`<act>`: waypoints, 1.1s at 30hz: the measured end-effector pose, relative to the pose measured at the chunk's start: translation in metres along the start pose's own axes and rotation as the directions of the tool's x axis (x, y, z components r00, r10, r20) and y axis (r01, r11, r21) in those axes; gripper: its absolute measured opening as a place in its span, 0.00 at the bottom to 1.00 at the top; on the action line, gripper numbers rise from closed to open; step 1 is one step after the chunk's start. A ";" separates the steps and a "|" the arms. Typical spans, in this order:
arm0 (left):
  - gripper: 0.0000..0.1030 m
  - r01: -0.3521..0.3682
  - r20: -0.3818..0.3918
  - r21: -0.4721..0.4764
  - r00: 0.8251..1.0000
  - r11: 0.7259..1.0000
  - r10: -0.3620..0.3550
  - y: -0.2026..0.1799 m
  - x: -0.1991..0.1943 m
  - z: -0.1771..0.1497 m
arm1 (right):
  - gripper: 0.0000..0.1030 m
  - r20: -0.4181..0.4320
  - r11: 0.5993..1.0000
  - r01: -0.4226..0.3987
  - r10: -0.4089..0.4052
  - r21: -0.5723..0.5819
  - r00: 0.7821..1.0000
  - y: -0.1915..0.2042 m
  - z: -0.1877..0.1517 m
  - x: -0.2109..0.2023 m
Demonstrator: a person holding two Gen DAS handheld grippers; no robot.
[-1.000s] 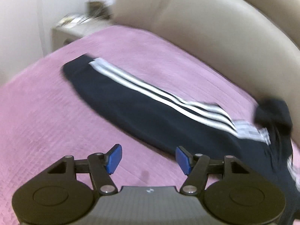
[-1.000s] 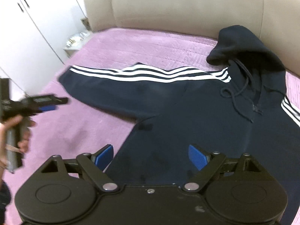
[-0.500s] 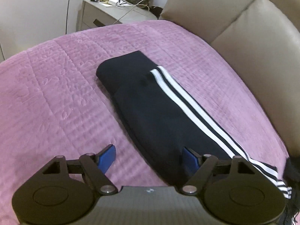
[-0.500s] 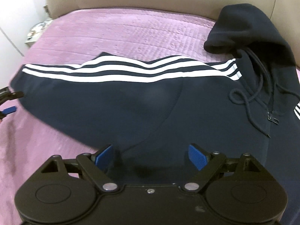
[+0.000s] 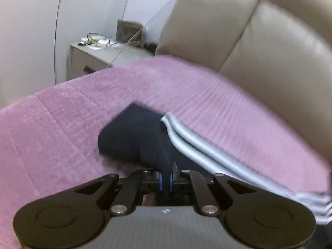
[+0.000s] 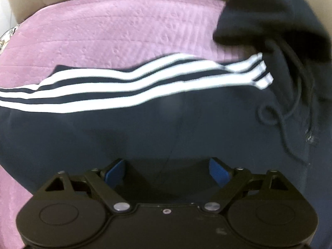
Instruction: Fold large clothes
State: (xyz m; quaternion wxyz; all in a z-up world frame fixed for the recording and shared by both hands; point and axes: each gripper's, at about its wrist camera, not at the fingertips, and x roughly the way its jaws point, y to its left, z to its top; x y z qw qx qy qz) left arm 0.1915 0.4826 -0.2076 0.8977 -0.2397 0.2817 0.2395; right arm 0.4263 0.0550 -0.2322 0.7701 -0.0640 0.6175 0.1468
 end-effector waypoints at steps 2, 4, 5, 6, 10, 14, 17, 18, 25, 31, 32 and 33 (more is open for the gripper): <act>0.06 -0.069 0.091 0.044 0.994 0.997 0.064 -0.007 -0.019 0.001 | 1.00 0.023 1.000 -0.003 0.004 -0.013 1.000 0.001 -0.006 -0.002; 0.06 -0.077 0.165 0.061 0.984 0.995 0.066 -0.012 -0.035 0.006 | 1.00 0.040 0.998 0.020 -0.017 -0.067 0.999 0.012 -0.018 -0.004; 0.06 -0.079 0.206 0.082 0.977 0.994 0.061 -0.017 -0.043 0.010 | 1.00 0.048 0.995 0.029 -0.024 -0.098 0.999 0.019 -0.023 -0.006; 0.06 -0.078 0.243 0.102 0.969 0.992 0.051 -0.022 -0.049 0.014 | 1.00 0.060 0.992 0.013 -0.006 -0.126 0.998 0.025 -0.029 -0.010; 0.06 -0.034 0.307 0.129 0.952 0.991 -0.007 -0.046 -0.068 0.031 | 1.00 0.071 0.983 -0.069 0.082 -0.167 0.994 0.042 -0.047 -0.024; 0.06 0.014 0.356 0.092 0.933 0.996 -0.046 -0.071 -0.090 0.040 | 1.00 0.070 0.978 -0.113 0.126 -0.176 0.989 0.041 -0.066 -0.035; 0.06 0.057 0.398 0.102 0.913 0.993 -0.093 -0.098 -0.116 0.045 | 1.00 0.142 0.972 -0.129 0.158 -0.197 0.977 0.031 -0.082 -0.062; 0.06 0.071 0.409 0.113 0.906 0.991 -0.111 -0.108 -0.127 0.045 | 1.00 0.166 0.971 -0.129 0.164 -0.203 0.972 0.028 -0.085 -0.068; 0.06 0.173 0.462 0.226 0.847 0.959 -0.262 -0.215 -0.190 0.036 | 0.99 0.215 0.977 -0.171 0.195 -0.123 0.957 -0.045 -0.105 -0.122; 0.06 0.273 0.432 0.344 0.803 0.898 -0.410 -0.323 -0.233 0.005 | 0.99 0.265 0.918 -0.397 0.377 0.023 0.887 -0.139 -0.127 -0.162; 0.06 0.291 0.418 0.369 0.796 0.883 -0.437 -0.344 -0.237 -0.003 | 0.99 0.293 0.904 -0.425 0.397 0.036 0.870 -0.155 -0.131 -0.170; 0.06 0.309 0.402 0.389 0.791 0.868 -0.461 -0.361 -0.234 -0.014 | 0.99 0.320 0.889 -0.454 0.415 0.055 0.852 -0.173 -0.136 -0.177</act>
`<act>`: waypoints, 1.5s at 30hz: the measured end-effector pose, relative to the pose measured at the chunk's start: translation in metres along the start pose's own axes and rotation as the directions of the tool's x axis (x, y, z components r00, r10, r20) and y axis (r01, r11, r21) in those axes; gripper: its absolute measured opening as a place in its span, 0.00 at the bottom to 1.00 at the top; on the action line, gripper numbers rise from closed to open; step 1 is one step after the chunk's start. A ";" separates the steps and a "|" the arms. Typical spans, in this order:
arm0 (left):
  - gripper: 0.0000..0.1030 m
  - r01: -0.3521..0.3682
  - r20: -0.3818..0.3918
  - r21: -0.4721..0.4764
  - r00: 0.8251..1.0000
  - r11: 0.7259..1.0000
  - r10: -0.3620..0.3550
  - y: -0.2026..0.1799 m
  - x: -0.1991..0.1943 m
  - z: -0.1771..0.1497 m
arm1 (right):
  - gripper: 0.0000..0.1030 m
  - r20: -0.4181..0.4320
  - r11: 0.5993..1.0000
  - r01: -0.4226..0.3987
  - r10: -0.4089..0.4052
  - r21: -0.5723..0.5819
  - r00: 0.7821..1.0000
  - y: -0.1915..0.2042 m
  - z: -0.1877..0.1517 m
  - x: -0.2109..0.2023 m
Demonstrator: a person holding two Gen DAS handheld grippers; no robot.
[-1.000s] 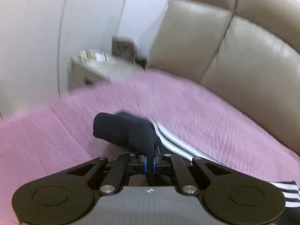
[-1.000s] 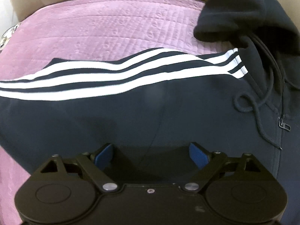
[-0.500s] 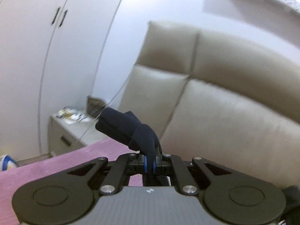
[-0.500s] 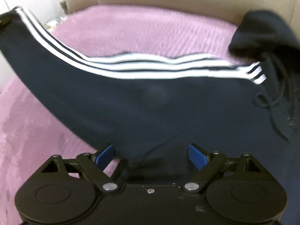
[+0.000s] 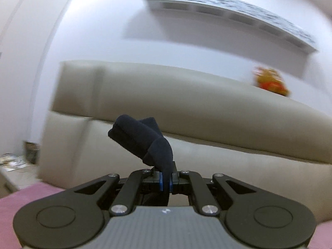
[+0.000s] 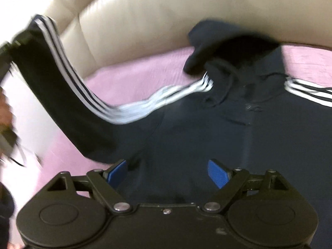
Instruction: Fold large clothes
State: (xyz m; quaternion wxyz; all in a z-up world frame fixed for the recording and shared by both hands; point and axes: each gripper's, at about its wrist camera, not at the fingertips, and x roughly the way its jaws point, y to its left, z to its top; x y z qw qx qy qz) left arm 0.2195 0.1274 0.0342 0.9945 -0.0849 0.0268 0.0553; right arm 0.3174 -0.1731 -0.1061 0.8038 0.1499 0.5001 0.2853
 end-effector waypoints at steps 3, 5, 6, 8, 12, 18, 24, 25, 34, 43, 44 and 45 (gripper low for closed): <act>0.06 0.084 -0.022 0.026 0.996 0.996 -0.084 -0.059 0.013 -0.013 | 0.99 0.073 0.997 -0.026 0.020 0.075 0.997 -0.037 0.002 -0.035; 0.06 0.141 -0.038 0.037 0.989 0.989 -0.140 -0.101 0.020 -0.025 | 0.99 0.126 0.993 -0.017 0.002 0.120 0.992 -0.060 0.000 -0.059; 0.06 0.164 -0.044 0.041 0.986 0.986 -0.162 -0.118 0.022 -0.032 | 0.99 0.152 0.988 -0.007 -0.016 0.151 0.988 -0.074 -0.002 -0.070; 0.06 0.225 -0.068 0.040 0.973 0.973 -0.222 -0.154 0.030 -0.050 | 0.99 0.195 0.978 0.001 -0.043 0.209 0.980 -0.096 -0.007 -0.088; 0.06 0.335 -0.106 0.038 0.938 0.941 -0.330 -0.217 0.035 -0.088 | 0.99 0.275 0.950 -0.011 -0.079 0.312 0.958 -0.143 -0.018 -0.115; 0.06 0.477 -0.247 0.068 0.859 0.877 -0.448 -0.291 0.031 -0.167 | 0.99 0.333 0.906 -0.025 -0.129 0.422 0.934 -0.196 -0.036 -0.133; 0.12 0.535 -0.408 0.048 0.781 0.843 -0.473 -0.315 0.036 -0.255 | 0.99 0.364 0.885 -0.076 -0.110 0.460 0.925 -0.233 -0.050 -0.123; 0.19 0.542 -0.435 0.043 0.766 0.839 -0.473 -0.318 0.038 -0.266 | 0.99 0.366 0.881 -0.083 -0.105 0.465 0.925 -0.236 -0.051 -0.121; 0.63 0.746 -0.637 -0.083 0.470 0.661 -0.611 -0.318 0.030 -0.312 | 1.00 0.315 0.856 -0.003 -0.187 0.518 0.930 -0.261 -0.055 -0.095; 0.79 0.509 -0.687 -0.187 0.544 0.840 -0.482 -0.262 0.052 -0.271 | 0.97 0.149 0.824 0.296 -0.411 0.484 0.900 -0.277 -0.039 -0.058; 0.80 0.461 -0.688 -0.171 0.577 0.871 -0.440 -0.251 0.057 -0.264 | 0.88 0.133 0.809 0.356 -0.463 0.468 0.876 -0.274 -0.035 -0.054; 0.81 0.411 -0.692 -0.142 0.609 0.900 -0.387 -0.241 0.062 -0.258 | 0.70 0.109 0.774 0.454 -0.549 0.442 0.829 -0.268 -0.030 -0.051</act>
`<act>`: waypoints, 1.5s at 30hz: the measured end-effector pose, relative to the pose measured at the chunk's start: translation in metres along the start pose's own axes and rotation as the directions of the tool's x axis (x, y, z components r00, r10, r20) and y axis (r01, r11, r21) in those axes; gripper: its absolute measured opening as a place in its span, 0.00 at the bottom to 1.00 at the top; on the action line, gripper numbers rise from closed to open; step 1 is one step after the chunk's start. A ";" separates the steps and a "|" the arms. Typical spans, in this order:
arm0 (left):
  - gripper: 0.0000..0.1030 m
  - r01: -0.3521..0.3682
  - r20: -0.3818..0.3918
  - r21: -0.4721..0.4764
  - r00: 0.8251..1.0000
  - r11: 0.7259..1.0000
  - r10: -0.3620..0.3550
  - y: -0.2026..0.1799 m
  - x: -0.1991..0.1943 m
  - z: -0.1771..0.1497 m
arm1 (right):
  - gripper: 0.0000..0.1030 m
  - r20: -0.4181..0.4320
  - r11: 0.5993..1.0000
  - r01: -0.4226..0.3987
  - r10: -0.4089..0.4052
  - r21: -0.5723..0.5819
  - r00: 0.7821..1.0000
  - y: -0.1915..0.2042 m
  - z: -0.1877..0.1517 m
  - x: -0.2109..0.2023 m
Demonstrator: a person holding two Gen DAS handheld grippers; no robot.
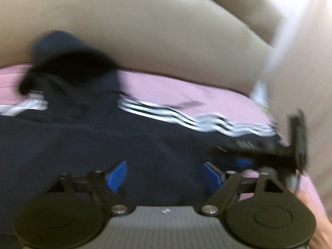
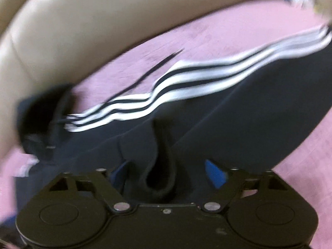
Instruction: Fold large clothes
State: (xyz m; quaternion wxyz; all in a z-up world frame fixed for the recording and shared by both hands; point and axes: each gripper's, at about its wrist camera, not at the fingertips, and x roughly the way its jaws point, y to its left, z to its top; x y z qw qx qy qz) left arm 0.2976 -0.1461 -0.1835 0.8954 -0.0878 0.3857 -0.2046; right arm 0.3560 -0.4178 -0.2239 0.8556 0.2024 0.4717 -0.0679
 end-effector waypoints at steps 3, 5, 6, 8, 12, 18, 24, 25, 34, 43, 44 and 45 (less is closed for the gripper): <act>0.81 -0.221 0.004 -0.034 0.975 0.975 0.221 0.035 -0.006 0.018 | 0.64 0.041 0.987 0.160 -0.159 -0.025 0.986 0.004 0.003 -0.004; 0.79 -0.294 -0.002 -0.078 0.956 0.953 0.295 0.060 -0.005 0.028 | 0.64 0.054 0.994 0.106 -0.106 0.010 0.993 -0.001 0.009 -0.012; 0.79 -0.291 -0.001 -0.106 0.956 0.951 0.293 0.071 -0.006 0.031 | 0.65 0.071 0.998 0.061 -0.063 0.026 0.996 -0.004 0.014 -0.020; 0.80 -0.261 0.008 -0.169 0.964 0.950 0.267 0.086 -0.011 0.031 | 0.69 0.096 0.997 -0.047 0.041 0.062 0.995 -0.010 0.030 -0.030; 0.80 -0.232 -0.004 -0.226 0.972 0.946 0.237 0.098 -0.007 0.028 | 0.71 0.059 0.960 -0.212 0.204 0.181 0.977 -0.016 0.073 -0.010; 0.80 -0.226 -0.026 -0.160 0.974 0.961 0.225 0.097 -0.014 0.024 | 0.70 -0.039 0.942 -0.227 0.243 0.246 0.969 0.004 0.109 0.065; 0.80 -0.250 -0.036 -0.180 0.968 0.952 0.247 0.109 -0.020 0.021 | 0.49 -0.080 0.923 -0.213 0.250 0.321 0.965 0.020 0.121 0.111; 0.80 -0.257 -0.037 -0.185 0.966 0.949 0.254 0.111 -0.021 0.021 | 0.45 -0.084 0.939 -0.179 0.211 0.292 0.974 0.026 0.122 0.112; 0.80 -0.290 -0.067 -0.210 0.957 0.934 0.282 0.121 -0.018 0.015 | 1.00 -0.134 0.985 -0.167 0.171 0.039 0.976 0.068 0.128 0.128; 0.80 -0.291 -0.076 -0.231 0.957 0.928 0.281 0.125 -0.019 0.015 | 1.00 -0.061 0.993 -0.110 0.113 0.051 0.992 0.075 0.117 0.124; 0.80 -0.298 -0.081 -0.233 0.954 0.926 0.287 0.126 -0.019 0.015 | 1.00 -0.065 0.992 -0.129 0.130 0.011 0.989 0.074 0.116 0.121; 0.80 -0.309 -0.088 -0.232 0.951 0.922 0.296 0.126 -0.019 0.015 | 1.00 -0.071 0.990 -0.140 0.139 -0.019 0.988 0.073 0.116 0.118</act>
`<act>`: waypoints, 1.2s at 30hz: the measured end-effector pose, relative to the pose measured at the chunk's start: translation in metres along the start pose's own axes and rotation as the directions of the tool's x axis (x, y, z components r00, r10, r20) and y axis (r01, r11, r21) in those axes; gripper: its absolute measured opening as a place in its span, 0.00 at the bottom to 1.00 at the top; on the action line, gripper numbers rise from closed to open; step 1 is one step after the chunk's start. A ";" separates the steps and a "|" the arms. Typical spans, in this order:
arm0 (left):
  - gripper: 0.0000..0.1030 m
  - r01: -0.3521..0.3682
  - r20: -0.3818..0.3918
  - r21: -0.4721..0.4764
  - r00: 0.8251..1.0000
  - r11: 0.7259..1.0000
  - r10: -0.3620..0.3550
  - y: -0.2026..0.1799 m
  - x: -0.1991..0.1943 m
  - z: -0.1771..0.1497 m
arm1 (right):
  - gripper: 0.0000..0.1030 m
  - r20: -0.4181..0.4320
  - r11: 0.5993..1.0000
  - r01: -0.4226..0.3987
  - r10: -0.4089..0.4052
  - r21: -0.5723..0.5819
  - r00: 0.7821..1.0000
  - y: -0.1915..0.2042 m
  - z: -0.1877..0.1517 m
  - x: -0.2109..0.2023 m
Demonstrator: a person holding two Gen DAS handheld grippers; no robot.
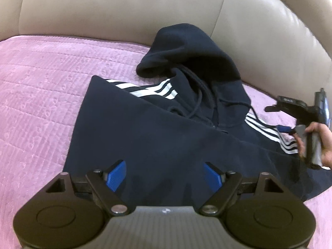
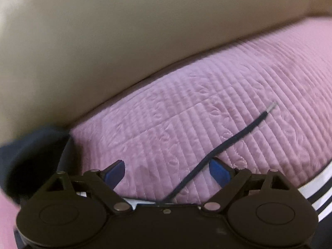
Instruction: Fold large clothes
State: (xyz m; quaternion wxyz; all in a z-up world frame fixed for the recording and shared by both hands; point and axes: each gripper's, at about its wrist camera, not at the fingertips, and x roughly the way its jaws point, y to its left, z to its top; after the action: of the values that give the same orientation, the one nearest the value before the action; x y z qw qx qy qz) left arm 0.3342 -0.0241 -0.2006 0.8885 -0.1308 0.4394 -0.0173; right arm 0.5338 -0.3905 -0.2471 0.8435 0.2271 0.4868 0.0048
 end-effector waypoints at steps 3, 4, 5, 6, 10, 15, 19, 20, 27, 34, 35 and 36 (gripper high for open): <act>0.80 -0.046 -0.010 0.004 0.999 0.999 0.046 0.000 0.001 -0.001 | 0.14 0.015 0.994 0.101 -0.101 -0.048 0.995 0.001 -0.002 -0.001; 0.80 -0.046 -0.009 0.007 0.999 0.999 0.046 0.000 0.000 -0.001 | 0.06 0.040 0.985 0.168 -0.166 -0.048 0.985 0.000 -0.001 -0.004; 0.80 -0.044 -0.007 0.006 0.999 0.999 0.044 0.000 -0.001 -0.001 | 0.05 0.044 0.991 0.133 -0.132 -0.027 0.990 -0.006 0.000 -0.007; 0.79 -0.042 -0.004 0.003 0.999 0.999 0.042 0.000 -0.002 -0.001 | 0.05 0.051 0.995 0.103 -0.103 0.005 0.993 -0.012 0.000 -0.011; 0.79 -0.027 0.019 0.009 0.999 1.000 0.027 -0.002 -0.010 0.000 | 0.05 0.194 0.998 -0.022 0.032 -0.052 0.980 -0.005 -0.009 -0.051; 0.79 -0.024 0.059 0.007 0.998 1.000 0.024 -0.005 -0.020 0.004 | 0.05 0.174 0.945 -0.244 0.283 -0.217 0.943 0.041 -0.049 -0.122; 0.80 -0.009 0.065 -0.001 0.998 1.000 0.009 -0.007 -0.022 0.004 | 0.06 0.043 0.932 -0.269 0.287 -0.245 0.957 0.063 -0.098 -0.127; 0.80 -0.005 0.062 0.000 0.998 1.000 0.005 -0.008 -0.022 0.003 | 0.06 0.017 0.936 -0.254 0.266 -0.242 0.964 0.064 -0.108 -0.123; 0.80 0.007 0.039 0.027 0.999 1.000 -0.008 -0.014 -0.021 -0.003 | 0.68 -0.122 0.919 -0.198 0.165 -0.341 0.979 0.063 -0.149 -0.115; 0.80 -0.008 0.027 0.041 1.000 0.999 0.007 -0.016 -0.017 0.001 | 0.74 0.023 0.967 -0.211 0.217 -0.145 0.976 -0.034 -0.119 -0.188; 0.80 -0.011 0.025 0.041 1.000 0.999 0.010 -0.016 -0.016 0.001 | 0.74 0.046 0.974 -0.194 0.200 -0.114 0.979 -0.054 -0.113 -0.196; 0.80 -0.013 0.027 0.043 1.000 0.999 0.012 -0.016 -0.016 0.002 | 0.74 0.072 0.982 -0.169 0.175 -0.078 0.982 -0.077 -0.107 -0.203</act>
State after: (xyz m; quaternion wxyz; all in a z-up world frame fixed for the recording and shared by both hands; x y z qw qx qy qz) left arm 0.3275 -0.0371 -0.1830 0.8969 -0.1092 0.4280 -0.0193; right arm 0.3227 -0.4662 -0.1557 0.8659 0.2378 0.4315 0.0863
